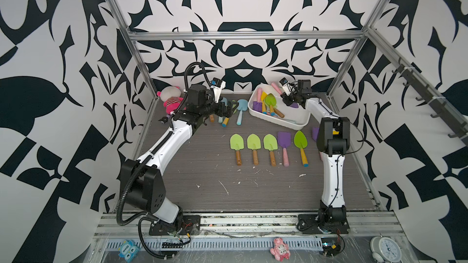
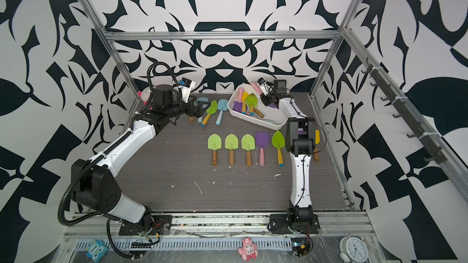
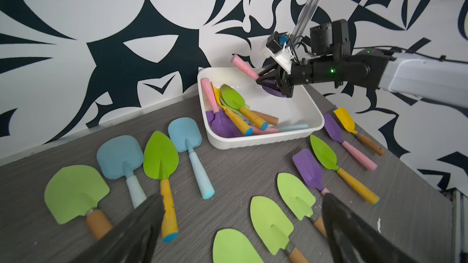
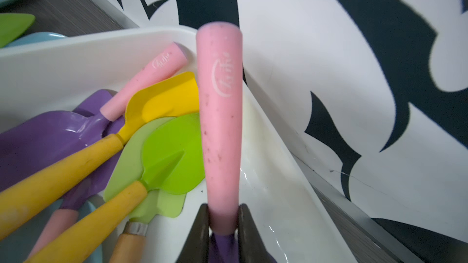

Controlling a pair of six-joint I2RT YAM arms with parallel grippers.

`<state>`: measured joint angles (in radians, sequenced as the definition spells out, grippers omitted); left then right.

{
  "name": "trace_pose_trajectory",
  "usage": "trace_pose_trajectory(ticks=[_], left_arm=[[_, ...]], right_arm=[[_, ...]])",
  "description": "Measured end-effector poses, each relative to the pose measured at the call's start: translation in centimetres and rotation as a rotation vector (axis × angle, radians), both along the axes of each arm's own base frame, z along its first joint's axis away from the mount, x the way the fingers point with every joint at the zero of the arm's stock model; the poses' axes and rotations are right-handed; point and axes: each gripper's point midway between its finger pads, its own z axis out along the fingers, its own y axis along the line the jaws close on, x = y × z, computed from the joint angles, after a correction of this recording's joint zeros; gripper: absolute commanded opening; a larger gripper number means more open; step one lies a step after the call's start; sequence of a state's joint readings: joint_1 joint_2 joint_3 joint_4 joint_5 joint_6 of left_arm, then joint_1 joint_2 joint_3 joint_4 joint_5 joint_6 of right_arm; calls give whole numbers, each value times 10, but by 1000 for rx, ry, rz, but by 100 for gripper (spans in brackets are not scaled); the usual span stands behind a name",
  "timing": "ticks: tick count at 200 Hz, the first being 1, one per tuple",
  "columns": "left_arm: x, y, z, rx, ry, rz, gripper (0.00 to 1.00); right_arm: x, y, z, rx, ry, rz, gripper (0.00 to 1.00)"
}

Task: Take the shovel out of the storage box
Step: Pick up the shovel from the storage box.

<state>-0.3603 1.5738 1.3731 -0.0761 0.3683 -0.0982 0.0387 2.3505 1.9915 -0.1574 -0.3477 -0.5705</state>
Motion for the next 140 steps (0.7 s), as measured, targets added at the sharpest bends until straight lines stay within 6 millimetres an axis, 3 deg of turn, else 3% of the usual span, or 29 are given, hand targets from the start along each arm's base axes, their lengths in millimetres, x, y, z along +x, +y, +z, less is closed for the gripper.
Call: trace_pose_trajectory(ticks=[48, 105, 140], left_arm=[[34, -22, 27, -125, 84, -10, 100], [54, -46, 18, -221, 234, -63, 100], [61, -56, 19, -265, 309, -88, 97]], right_arm=[[-25, 11, 38, 15, -67, 79, 0], [-57, 31, 85, -7, -148, 178, 0], [-79, 61, 99, -44, -179, 263, 0]])
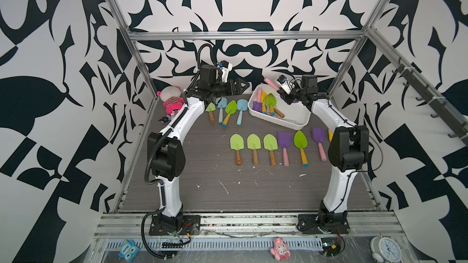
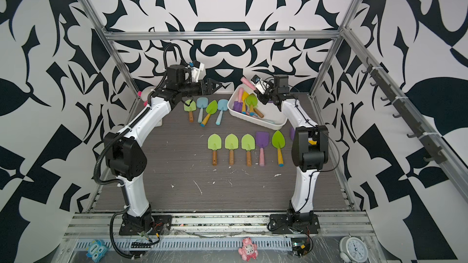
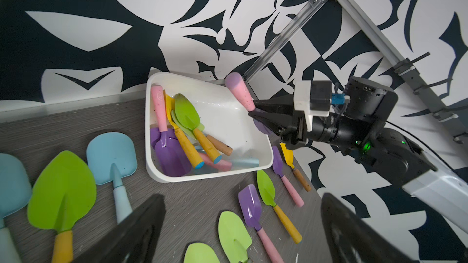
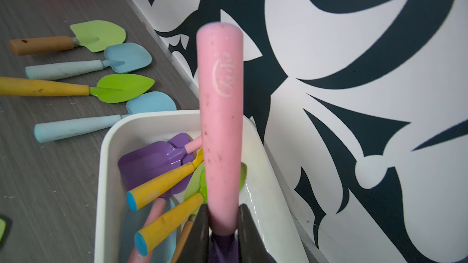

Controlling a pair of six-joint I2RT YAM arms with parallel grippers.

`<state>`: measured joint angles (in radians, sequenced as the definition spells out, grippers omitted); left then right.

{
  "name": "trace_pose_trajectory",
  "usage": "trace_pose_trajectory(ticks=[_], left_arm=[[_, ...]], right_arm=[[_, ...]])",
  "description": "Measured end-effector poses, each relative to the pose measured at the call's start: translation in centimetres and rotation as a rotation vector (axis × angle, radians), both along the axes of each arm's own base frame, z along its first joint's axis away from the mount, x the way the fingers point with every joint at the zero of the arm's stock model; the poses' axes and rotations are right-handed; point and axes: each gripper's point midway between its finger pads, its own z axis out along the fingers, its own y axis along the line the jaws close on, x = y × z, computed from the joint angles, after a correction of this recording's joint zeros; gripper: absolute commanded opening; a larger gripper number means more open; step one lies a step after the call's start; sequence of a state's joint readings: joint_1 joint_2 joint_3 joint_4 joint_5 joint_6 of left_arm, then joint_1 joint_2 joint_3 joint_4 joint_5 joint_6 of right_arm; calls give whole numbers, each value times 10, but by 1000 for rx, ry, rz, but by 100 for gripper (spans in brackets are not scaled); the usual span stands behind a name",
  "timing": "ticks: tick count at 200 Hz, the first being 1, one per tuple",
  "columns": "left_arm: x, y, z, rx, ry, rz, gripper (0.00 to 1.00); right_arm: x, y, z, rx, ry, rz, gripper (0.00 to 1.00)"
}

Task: Take the shovel out of the storage box
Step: Pick up the shovel from the storage box.

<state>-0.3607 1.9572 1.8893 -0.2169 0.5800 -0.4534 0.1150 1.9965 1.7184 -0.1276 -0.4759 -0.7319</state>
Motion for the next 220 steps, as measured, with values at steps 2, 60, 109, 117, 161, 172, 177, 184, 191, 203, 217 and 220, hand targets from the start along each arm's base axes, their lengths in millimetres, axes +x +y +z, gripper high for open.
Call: trace_pose_trajectory(ticks=[2, 60, 109, 117, 161, 172, 177, 184, 191, 203, 217, 220], left_arm=[[0, 0, 0, -2, 3, -1, 97], [0, -7, -18, -45, 147, -14, 94], [2, -3, -43, -33, 273, 31, 90], [2, -2, -45, -31, 287, 38, 89], [6, 5, -63, -15, 359, 93, 86], [8, 6, -69, -12, 381, 103, 86], [8, 6, -72, -12, 389, 106, 86], [9, 6, -75, -13, 404, 113, 81], [10, 6, -79, -12, 417, 117, 79], [11, 6, -84, -14, 433, 122, 76], [10, 6, -89, -14, 454, 125, 73], [10, 6, -91, -15, 459, 125, 71]], right_arm=[[-1, 2, 0, -3, 0, 6, 0], [-36, 69, -2, -58, -4, 162, 0], [-59, 110, -11, -77, 12, 255, 0], [-61, 113, -12, -80, 12, 263, 0], [-68, 122, -14, -90, 18, 287, 0], [-70, 124, -16, -91, 22, 290, 0], [-70, 124, -16, -91, 23, 291, 0], [-71, 124, -17, -91, 25, 292, 0], [-71, 125, -18, -92, 28, 294, 0], [-73, 125, -20, -94, 34, 295, 0], [-74, 126, -22, -96, 41, 298, 0], [-74, 127, -22, -96, 41, 298, 0]])
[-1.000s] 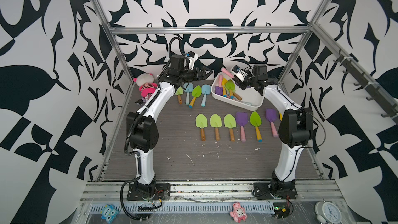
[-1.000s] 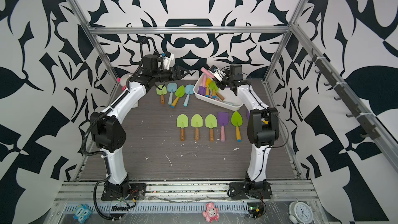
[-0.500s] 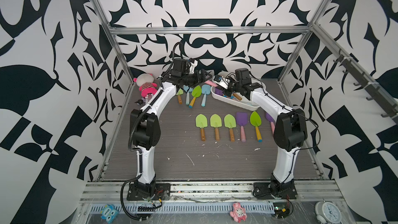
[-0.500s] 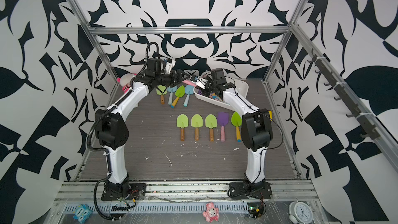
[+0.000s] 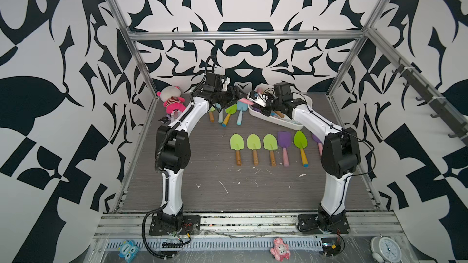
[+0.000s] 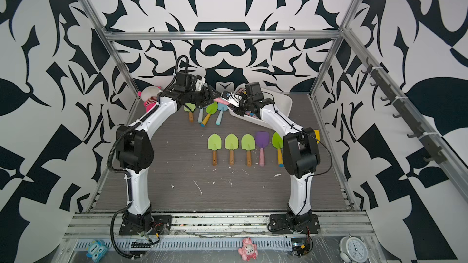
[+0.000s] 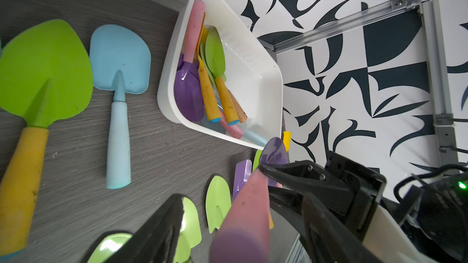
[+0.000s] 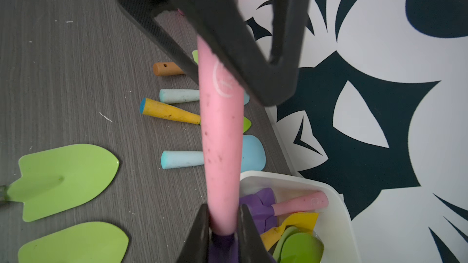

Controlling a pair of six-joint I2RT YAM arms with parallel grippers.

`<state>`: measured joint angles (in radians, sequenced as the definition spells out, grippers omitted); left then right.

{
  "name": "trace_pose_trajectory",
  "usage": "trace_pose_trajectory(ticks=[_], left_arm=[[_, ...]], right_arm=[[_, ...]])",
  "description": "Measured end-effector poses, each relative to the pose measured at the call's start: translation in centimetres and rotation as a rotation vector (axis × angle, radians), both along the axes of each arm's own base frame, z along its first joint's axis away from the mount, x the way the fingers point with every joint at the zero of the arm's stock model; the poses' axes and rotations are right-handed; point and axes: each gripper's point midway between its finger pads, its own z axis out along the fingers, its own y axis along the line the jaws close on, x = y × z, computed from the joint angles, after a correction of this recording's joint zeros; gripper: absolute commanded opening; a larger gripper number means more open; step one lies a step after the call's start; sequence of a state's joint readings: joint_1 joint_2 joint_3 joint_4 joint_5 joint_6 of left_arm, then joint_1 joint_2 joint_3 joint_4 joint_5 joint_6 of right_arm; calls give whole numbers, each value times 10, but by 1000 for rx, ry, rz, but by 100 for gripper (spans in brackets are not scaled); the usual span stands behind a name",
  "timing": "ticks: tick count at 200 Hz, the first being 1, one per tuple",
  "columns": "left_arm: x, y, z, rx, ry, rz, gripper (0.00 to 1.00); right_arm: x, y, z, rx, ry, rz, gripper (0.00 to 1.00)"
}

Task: Take the shovel out of the storage box
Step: Pick up the shovel from the storage box.

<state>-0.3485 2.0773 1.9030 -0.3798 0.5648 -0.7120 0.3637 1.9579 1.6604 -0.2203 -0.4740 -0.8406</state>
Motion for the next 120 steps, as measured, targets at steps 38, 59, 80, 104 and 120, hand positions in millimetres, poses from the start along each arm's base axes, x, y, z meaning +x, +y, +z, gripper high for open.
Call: trace_pose_trajectory(ticks=[38, 59, 80, 104, 120], left_arm=[[-3, -2, -9, -13, 43, -4, 57], [-5, -3, -13, -22, 62, -8, 49], [-7, -3, -16, -30, 78, -11, 38], [-10, -6, -16, -50, 87, -32, 27], [-12, -8, -17, -52, 93, -35, 21]], right_arm=[[-2, 3, 0, -1, 0, 5, 0], [-3, 5, -1, -4, 2, 6, 0], [-6, 7, -3, -11, 11, 10, 0], [-9, 10, -11, -28, 34, 8, 0], [-9, 11, -15, -37, 41, 4, 0]])
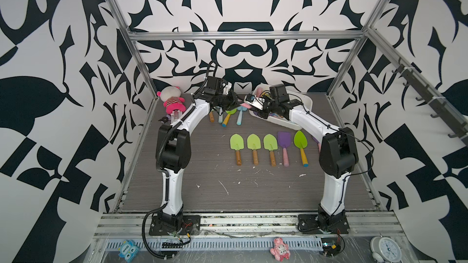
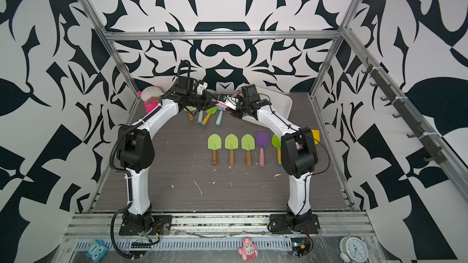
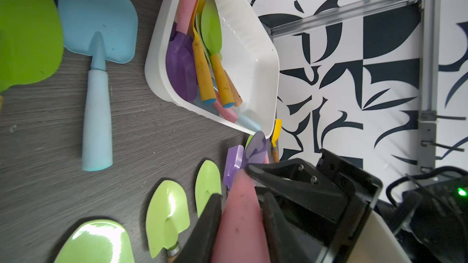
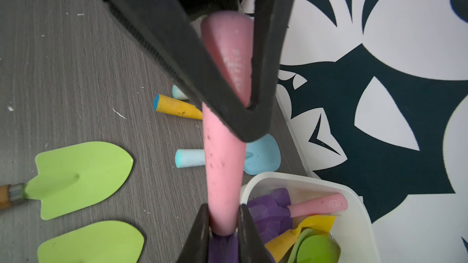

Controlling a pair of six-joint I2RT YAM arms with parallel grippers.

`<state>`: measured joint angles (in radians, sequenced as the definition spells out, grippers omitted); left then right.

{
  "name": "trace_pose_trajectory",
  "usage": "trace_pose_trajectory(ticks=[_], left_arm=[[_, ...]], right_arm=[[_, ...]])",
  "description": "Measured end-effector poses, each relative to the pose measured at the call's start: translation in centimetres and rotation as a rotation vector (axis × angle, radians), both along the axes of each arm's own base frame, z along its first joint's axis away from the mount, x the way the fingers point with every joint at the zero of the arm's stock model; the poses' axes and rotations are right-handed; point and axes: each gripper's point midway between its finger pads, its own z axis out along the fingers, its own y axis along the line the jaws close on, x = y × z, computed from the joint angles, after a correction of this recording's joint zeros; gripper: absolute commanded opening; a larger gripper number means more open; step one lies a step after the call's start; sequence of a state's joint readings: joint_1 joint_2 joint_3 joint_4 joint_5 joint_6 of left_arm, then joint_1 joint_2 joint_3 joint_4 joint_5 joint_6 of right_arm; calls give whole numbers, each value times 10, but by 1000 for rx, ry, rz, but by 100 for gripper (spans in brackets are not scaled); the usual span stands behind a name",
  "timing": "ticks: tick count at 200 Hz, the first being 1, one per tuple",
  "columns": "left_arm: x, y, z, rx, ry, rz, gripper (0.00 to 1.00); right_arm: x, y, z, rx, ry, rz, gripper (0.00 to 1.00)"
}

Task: Take the shovel out of the storage box
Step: Pick up the shovel from the storage box.

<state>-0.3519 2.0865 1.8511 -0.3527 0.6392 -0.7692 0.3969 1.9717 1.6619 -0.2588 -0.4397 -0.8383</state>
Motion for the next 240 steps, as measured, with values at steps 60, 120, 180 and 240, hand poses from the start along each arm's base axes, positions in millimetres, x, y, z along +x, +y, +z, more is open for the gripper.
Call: trace_pose_trajectory(ticks=[60, 120, 180, 240], left_arm=[[-3, 0, -9, -20, 24, 2, 8], [-13, 50, -23, -19, 64, 205, 5], [-34, 88, -27, -76, 79, 414, 4], [-62, 116, -34, -127, 75, 581, 3]], right_arm=[[-3, -1, -6, -15, 28, -12, 9], [2, 13, 21, 89, 16, -97, 54], [-12, 0, 86, 312, 14, -281, 59], [-46, -25, 137, 490, 24, -400, 64]])
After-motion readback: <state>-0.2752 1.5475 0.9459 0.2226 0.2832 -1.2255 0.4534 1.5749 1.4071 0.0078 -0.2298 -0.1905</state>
